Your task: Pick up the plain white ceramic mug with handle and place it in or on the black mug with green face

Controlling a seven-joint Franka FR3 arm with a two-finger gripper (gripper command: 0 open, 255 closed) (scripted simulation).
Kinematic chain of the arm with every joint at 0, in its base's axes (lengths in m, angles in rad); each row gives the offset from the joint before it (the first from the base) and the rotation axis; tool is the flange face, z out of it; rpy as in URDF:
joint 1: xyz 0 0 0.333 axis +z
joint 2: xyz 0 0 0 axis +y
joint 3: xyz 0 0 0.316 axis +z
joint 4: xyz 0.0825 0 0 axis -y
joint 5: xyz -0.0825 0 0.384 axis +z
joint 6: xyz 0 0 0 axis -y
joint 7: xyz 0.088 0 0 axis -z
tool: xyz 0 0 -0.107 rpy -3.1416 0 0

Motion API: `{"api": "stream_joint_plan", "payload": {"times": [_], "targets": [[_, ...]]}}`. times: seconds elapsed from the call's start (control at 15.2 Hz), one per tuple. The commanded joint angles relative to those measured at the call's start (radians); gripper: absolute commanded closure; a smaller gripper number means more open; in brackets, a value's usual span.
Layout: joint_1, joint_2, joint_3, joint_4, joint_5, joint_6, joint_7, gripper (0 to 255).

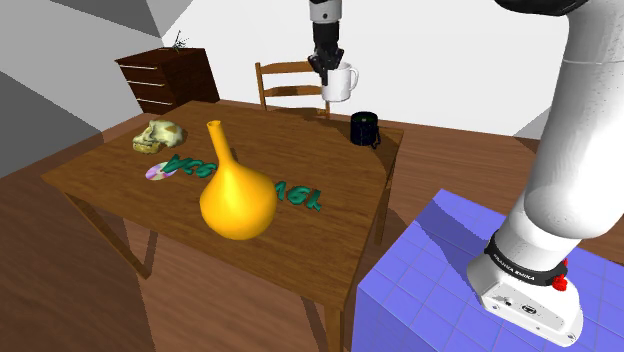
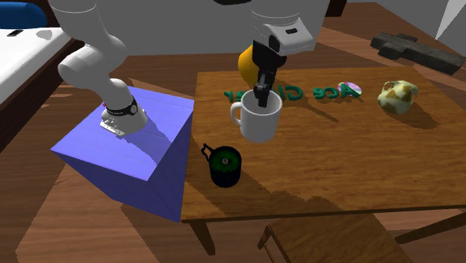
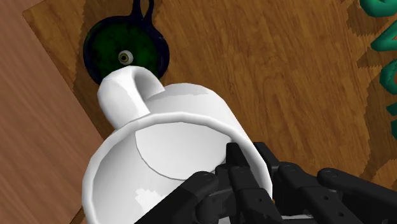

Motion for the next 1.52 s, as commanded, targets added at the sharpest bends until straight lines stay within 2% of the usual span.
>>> {"api": "stream_joint_plan", "payload": {"times": [0.0, 0.46, 1.45], "targets": [[-0.01, -0.082, -0.008, -0.104, -0.005, 0.022, -0.019, 255], [-0.061, -0.313, -0.057, -0.356, -0.027, 0.045, -0.114, 255], [-0.062, -0.283, -0.059, -0.525, -0.024, 0.244, -0.117, 255]]}}
